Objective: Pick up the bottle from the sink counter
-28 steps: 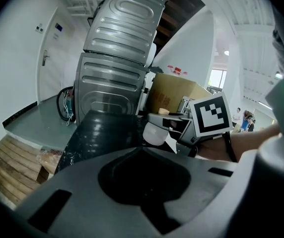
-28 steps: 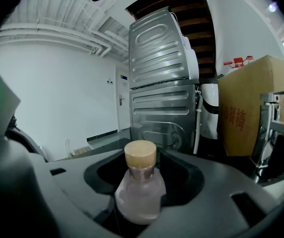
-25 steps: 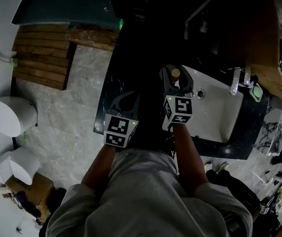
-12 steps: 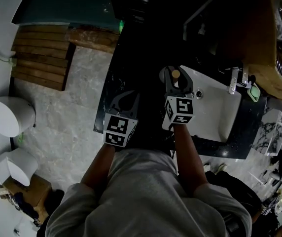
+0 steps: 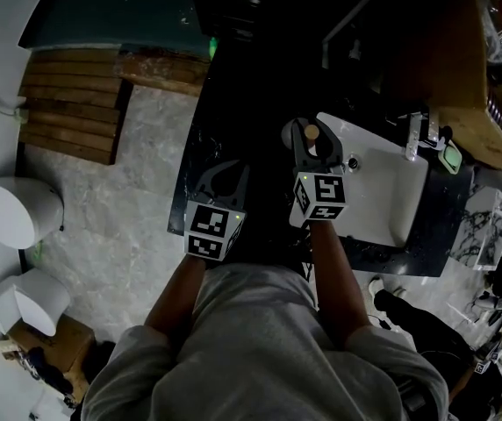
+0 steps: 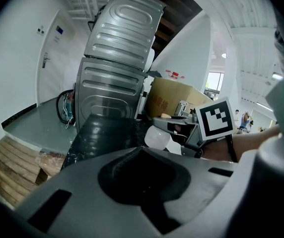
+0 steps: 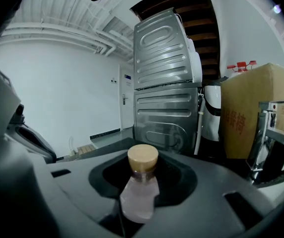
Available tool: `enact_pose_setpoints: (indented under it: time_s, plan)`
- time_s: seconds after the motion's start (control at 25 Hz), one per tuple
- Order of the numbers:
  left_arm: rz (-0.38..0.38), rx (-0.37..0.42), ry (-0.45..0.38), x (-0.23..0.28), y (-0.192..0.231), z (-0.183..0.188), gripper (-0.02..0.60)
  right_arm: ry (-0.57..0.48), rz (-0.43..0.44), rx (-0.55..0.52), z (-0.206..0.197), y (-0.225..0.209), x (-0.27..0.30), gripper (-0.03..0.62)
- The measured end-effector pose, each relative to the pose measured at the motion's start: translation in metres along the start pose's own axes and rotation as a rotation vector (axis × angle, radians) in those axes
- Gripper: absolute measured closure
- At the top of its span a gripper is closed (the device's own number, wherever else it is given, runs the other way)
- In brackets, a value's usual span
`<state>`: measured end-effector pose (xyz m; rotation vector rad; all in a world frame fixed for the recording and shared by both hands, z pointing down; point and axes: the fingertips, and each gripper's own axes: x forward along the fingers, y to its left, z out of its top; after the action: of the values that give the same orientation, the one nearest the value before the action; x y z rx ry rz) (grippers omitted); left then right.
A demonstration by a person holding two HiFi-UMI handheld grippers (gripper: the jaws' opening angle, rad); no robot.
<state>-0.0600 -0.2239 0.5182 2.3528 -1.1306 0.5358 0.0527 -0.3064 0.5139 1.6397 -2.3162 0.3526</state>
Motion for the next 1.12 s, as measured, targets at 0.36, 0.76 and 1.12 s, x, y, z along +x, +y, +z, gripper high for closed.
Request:
enact_pose_setpoints:
  time_s: [0.36,0.76,1.12]
  plan:
    - [-0.041,0.027,-0.027,-0.002,-0.013,0.011,0.569,-0.048,-0.017,-0.014,0.023,0.0,-0.022,0.468]
    - [-0.068,0.055,-0.104,-0.005,-0.022,0.033,0.569,-0.099,-0.051,-0.028,0.056,-0.003,-0.06,0.468]
    - [-0.11,0.125,-0.166,-0.011,-0.034,0.061,0.569,-0.159,-0.077,-0.031,0.088,0.0,-0.089,0.468]
